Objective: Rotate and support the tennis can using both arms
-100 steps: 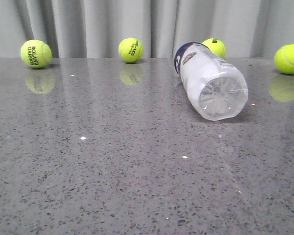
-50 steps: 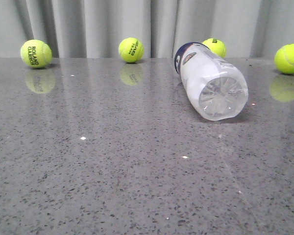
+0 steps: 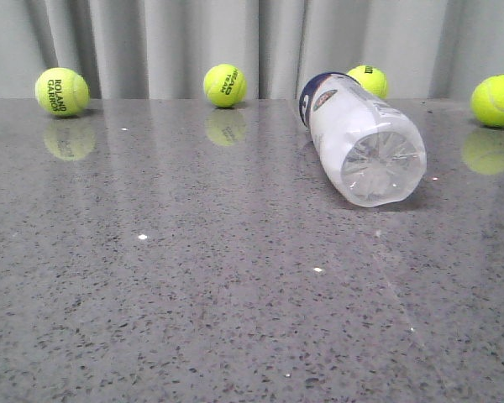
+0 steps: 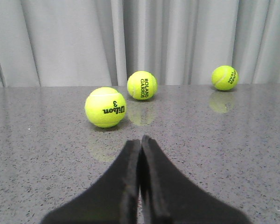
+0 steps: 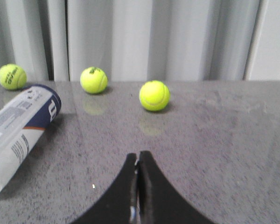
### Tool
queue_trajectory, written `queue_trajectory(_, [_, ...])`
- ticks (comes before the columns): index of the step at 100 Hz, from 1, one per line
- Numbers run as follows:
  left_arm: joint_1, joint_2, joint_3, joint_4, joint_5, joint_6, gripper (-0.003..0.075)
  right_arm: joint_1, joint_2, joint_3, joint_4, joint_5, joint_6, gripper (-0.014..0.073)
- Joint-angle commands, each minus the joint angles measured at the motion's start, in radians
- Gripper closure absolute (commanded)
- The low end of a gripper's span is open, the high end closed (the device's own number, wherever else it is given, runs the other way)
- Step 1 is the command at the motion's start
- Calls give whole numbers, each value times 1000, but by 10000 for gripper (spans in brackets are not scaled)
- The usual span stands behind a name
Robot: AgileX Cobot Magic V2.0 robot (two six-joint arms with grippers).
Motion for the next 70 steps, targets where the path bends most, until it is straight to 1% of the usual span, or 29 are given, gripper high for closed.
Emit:
queue_trajectory(1, [-1, -34, 45, -6, -77, -9, 740, -2, 82, -115, -4, 61, -9, 661])
queue_trajectory(24, [-1, -34, 45, -6, -77, -9, 740, -2, 285, -313, -4, 252, -9, 661])
queue_trajectory(38, [-1, -34, 45, -6, -77, -9, 740, -2, 403, -394, -4, 317, -9, 658])
queue_trajectory(43, [-1, -34, 45, -6, -77, -9, 740, -2, 437, -411, -4, 332, -9, 641])
queue_trajectory(48, [-1, -34, 45, -6, -77, -9, 740, -2, 470, -429, -4, 345, -9, 586])
queue_trajectory(49, [-1, -34, 45, -6, -77, -9, 740, -2, 470, -430, -4, 347, -9, 586])
queue_trajectory(56, [-1, -34, 45, -6, -77, -9, 740, -2, 501, -443, -4, 352, -9, 467])
queue_trajectory(61, [-1, -34, 45, -6, -77, -9, 740, -2, 517, -446, -4, 356, -9, 338])
queue_trajectory(63, [-1, -34, 45, -6, -77, -9, 740, -2, 521, -447, -4, 356, -9, 303])
queue_trajectory(64, [-1, -34, 45, -6, -77, -9, 740, -2, 526, -448, -4, 356, -9, 249])
queue_trajectory(65, [-1, -34, 45, -6, -77, -9, 740, -2, 526, -448, -4, 356, -9, 249])
queue_trajectory(69, [-1, -34, 45, -6, -77, -9, 740, -2, 533, -449, -4, 360, -9, 120])
queue_trajectory(70, [-1, -34, 45, -6, -77, -9, 740, -2, 532, -449, -4, 363, -9, 120])
